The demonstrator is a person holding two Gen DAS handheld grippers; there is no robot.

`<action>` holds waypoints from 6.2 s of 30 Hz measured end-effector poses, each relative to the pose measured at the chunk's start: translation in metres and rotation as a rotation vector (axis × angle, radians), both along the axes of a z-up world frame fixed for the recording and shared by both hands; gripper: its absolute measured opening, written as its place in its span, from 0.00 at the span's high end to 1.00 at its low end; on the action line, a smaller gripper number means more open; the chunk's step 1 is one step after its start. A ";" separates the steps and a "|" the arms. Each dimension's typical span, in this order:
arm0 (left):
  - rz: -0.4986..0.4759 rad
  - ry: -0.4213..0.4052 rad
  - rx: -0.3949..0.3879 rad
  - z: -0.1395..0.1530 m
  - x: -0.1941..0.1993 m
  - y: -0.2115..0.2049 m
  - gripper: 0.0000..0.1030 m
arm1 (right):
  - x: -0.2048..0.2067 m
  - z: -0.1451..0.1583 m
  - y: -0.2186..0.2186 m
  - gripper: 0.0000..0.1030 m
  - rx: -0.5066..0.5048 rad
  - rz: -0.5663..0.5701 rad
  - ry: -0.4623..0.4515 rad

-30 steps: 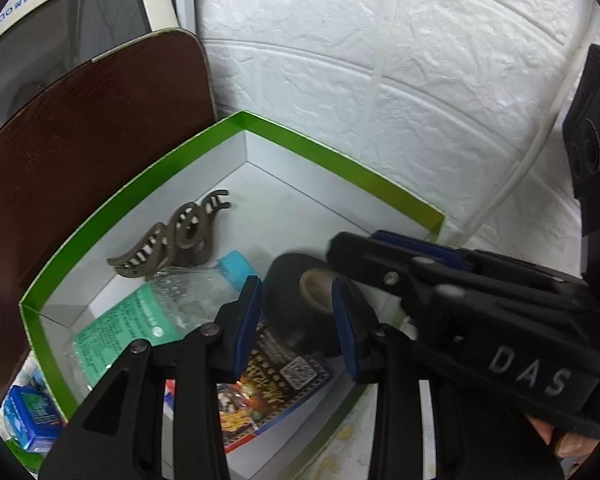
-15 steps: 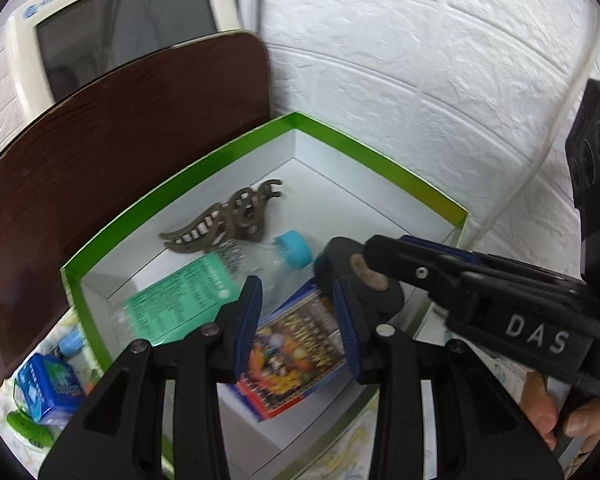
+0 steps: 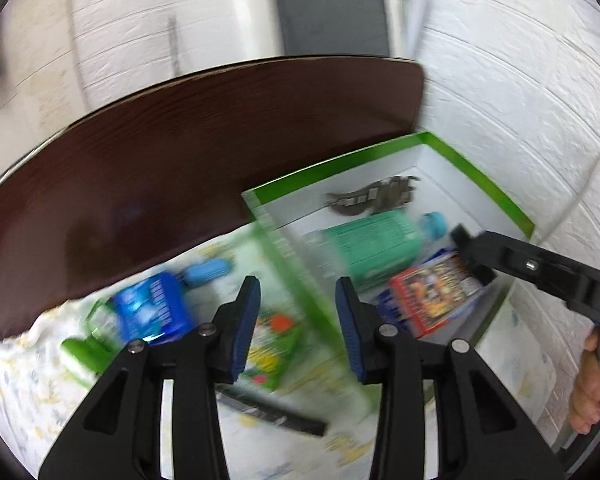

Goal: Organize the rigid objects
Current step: 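Move the right gripper to the green-capped repellent bottle, then close the right gripper around the green-capped repellent bottle, then carry the repellent bottle into the green box and release it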

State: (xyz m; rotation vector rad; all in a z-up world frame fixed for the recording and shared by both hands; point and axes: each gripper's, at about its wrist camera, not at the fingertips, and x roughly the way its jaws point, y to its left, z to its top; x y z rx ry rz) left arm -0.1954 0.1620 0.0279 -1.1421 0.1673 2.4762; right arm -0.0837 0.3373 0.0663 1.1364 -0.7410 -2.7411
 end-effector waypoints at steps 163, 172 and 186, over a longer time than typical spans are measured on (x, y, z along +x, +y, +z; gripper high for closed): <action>0.210 0.059 0.031 -0.009 0.050 -0.149 0.56 | -0.076 -0.029 -0.203 0.62 0.035 0.469 -0.135; 0.043 0.155 -0.005 0.027 0.052 -0.069 0.56 | -0.049 0.009 -0.124 0.62 0.005 0.317 -0.021; -0.213 0.162 -0.084 0.033 0.048 0.074 0.56 | -0.011 0.005 0.024 0.62 -0.063 0.033 0.025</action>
